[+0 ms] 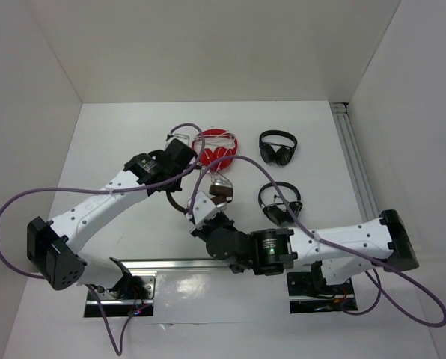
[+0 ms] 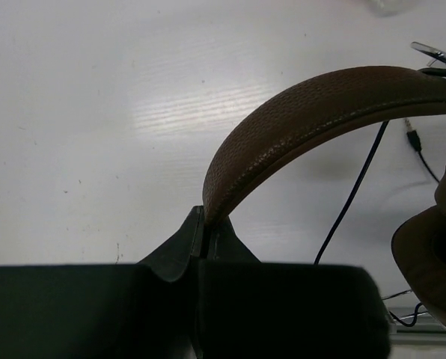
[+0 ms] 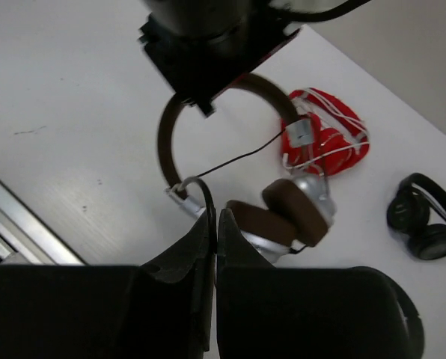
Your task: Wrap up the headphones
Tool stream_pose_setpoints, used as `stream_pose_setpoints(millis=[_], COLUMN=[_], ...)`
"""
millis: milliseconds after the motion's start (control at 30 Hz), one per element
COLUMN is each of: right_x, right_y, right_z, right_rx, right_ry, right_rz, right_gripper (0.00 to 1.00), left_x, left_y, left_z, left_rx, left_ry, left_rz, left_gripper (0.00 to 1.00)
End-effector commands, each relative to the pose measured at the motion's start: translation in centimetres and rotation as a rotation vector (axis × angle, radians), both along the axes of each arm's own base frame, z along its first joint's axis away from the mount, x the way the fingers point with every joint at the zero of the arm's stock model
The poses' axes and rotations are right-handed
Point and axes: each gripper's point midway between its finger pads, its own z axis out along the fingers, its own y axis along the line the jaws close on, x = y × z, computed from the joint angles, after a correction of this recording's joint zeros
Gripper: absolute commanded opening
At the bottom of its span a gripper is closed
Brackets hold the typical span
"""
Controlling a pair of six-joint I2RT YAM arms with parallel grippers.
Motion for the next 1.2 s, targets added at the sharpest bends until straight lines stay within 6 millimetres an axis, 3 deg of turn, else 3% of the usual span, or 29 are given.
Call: stream_pose_setpoints(millis=[0,200,367,433,633,867,967,1033,1067,1100,1167], right_x=[1.4,3.0,5.0,6.3,10.8,13.5,14.1,15.5,15.6,16.5,16.6], right_y=[-2.7,-6.4,-9.1,-10.2,-12.2,-11.3,-10.5,-11.2,-10.2,-10.8,-10.0], right_z=[3.1,4.3,5.9,7.0,6.7,4.7,3.9,3.4,2.4,2.0,1.7], right_rx=[-0.006,-0.037,-0.004,0.031,0.050,0.092,0.116,0.134,0.134,0.133,0.148], right_ry=[-0.043,-0.095,-0.124,-0.136,-0.110,-0.034,0.004,0.034,0.074,0.087,0.111], right_rz=[-0.073,-0.196,-0.277,-0.306,-0.334,-0.208,-0.140,-0.142,-0.083,-0.086,-0.031], right_gripper=[0.00,0.00,0.02,0.03,0.06,0.06,0.04,0.05,0.05,0.05,0.05], left_x=[-0.7,-3.2,-6.6,-7.4,-8.8,-10.1,-10.2,-10.2,-10.2,-10.3,-10.4], left_y=[0.0,-1.2,-4.2,-4.3,-3.7,-5.0,-4.4,-4.2,-3.7,-4.0,-4.2], left_z=[0.5,1.2,0.7,0.0,-0.9,0.7,1.9,2.9,3.1,4.0,4.7], left_rx=[-0.011,-0.068,-0.070,-0.036,0.055,-0.002,0.021,0.025,0.042,0.018,-0.009], left_ry=[-0.024,-0.014,0.032,0.042,0.049,0.016,0.003,-0.014,-0.012,-0.032,-0.043], left_rz=[-0.034,-0.176,-0.325,-0.323,-0.313,-0.392,-0.387,-0.376,-0.371,-0.380,-0.384], left_gripper=[0.00,0.00,0.00,0.00,0.00,0.00,0.00,0.00,0.00,0.00,0.00])
